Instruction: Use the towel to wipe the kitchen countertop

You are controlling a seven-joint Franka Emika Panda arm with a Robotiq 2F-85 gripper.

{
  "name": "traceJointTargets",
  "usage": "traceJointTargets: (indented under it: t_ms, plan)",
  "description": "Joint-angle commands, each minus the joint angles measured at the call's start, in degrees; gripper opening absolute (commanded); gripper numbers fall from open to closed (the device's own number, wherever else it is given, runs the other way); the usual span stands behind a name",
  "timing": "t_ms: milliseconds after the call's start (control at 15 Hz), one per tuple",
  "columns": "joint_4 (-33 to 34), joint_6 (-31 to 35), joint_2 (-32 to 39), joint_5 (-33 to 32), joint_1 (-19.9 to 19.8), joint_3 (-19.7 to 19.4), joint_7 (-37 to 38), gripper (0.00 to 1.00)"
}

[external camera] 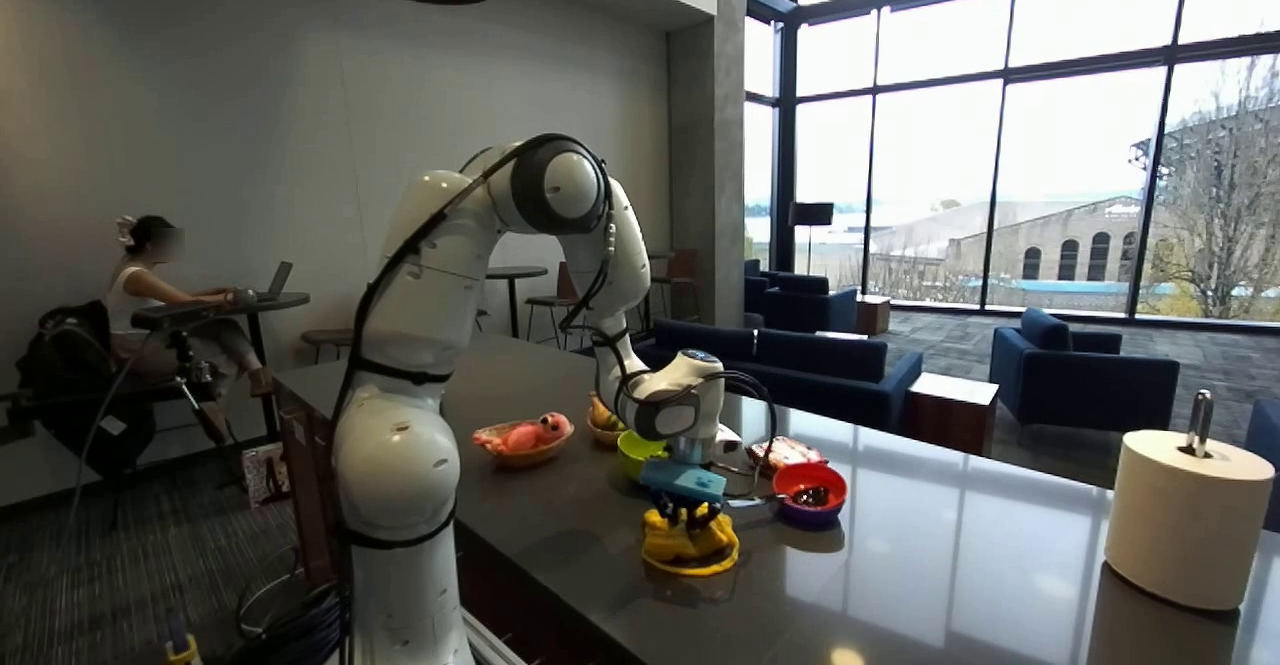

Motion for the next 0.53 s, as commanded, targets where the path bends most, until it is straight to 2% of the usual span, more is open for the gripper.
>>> traceJointTargets:
  t_ms: [0,267,467]
  plan:
    - [-7.0,2.5,-2.4,2.7,1.9,2.8,1.7,0.04]
    - [-12.3,5.1,-5.2,4.5,3.3,4.5,1.9,0.04]
    - [-14.9,7.8,-6.1,2.6,5.6,3.6,4.7,0.04]
